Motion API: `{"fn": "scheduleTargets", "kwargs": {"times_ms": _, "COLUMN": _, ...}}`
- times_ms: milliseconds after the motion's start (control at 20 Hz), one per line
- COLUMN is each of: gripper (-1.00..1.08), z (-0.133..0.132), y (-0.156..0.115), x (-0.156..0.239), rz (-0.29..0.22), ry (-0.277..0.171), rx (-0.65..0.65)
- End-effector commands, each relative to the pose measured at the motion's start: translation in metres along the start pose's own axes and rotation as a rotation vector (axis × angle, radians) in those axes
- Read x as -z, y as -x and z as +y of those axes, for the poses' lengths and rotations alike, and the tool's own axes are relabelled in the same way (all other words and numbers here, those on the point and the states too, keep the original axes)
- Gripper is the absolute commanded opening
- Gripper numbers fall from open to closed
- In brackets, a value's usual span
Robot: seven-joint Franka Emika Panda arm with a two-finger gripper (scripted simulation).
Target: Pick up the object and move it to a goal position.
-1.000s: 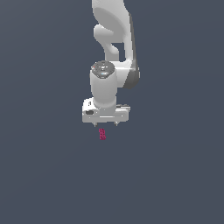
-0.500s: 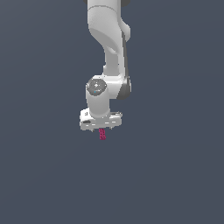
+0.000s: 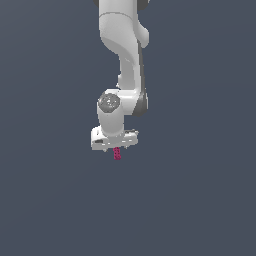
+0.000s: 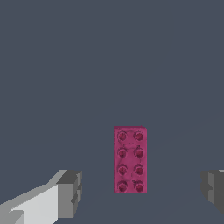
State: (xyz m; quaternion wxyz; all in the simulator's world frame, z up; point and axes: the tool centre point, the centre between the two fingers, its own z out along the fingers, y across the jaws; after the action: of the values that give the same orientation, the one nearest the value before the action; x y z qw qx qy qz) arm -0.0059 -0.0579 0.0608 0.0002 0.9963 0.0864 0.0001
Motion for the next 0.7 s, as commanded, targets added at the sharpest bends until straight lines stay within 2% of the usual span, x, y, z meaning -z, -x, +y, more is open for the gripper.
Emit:
{"fn": "scheduleTargets", "kwargs": {"times_ms": 0, "gripper": 1.0, "z": 0.0, "y": 0.0, "x": -0.006, "rz": -0.001, "ry": 0.0, "rx": 0.0}}
{"fn": "scheduleTargets", "kwargs": {"times_ms": 350, "gripper": 1.0, "z": 0.0, "y": 0.001, "x": -0.039, "rz": 0.0, "ry": 0.0, "rx": 0.003}}
{"fn": "scheduleTargets", "kwargs": {"times_ms": 650, "gripper": 1.0, "z": 0.0, "y": 0.0, "x": -0.049, "rz": 0.0, "ry": 0.0, "rx": 0.004}}
